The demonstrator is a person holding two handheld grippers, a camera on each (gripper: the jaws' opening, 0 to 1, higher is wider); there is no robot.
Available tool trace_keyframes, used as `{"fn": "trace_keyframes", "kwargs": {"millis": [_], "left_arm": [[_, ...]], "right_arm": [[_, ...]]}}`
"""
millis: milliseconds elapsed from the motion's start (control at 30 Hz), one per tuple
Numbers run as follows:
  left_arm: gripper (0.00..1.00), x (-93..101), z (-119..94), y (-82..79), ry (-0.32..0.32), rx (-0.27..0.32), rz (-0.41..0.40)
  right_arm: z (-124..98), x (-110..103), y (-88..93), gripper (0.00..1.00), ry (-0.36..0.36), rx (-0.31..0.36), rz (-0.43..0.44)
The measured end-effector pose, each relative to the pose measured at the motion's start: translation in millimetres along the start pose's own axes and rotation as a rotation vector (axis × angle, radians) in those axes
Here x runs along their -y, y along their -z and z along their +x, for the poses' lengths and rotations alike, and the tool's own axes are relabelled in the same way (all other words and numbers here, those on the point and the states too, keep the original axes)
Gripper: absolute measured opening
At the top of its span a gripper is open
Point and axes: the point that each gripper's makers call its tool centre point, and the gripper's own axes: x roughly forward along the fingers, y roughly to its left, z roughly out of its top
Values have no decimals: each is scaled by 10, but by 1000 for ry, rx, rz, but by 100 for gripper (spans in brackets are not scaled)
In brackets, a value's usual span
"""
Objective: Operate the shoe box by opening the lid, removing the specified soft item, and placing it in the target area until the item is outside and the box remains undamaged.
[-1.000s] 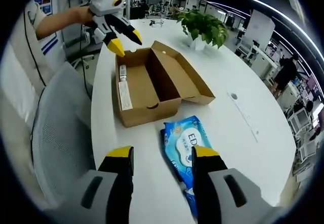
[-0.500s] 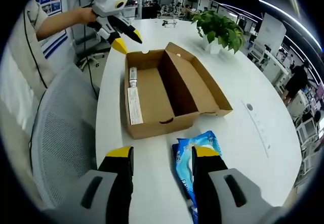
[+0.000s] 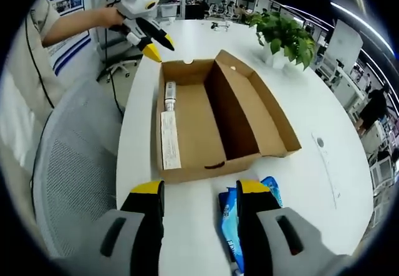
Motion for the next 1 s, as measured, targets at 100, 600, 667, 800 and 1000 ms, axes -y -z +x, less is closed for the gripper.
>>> {"fn": "trace_keyframes", "kwargs": {"millis": [100, 600, 667, 800, 1000], "left_arm": [[41, -37, 25, 72, -11, -15, -20], [15, -228, 84, 283, -50, -21, -176], [11, -231, 100, 303, -45, -22, -202], [4, -242, 136, 353, -47, -31, -223], [3, -255, 160, 358, -44, -33, -251]], "right_arm": [[67, -2, -38, 43, -11, -3, -11], [438, -37, -175, 43, -78, -13, -47], [485, -48, -183, 43, -93, -18, -50], [588, -75, -195, 43, -129, -20, -54], [740, -129, -191, 42, -187, -24, -75]]}}
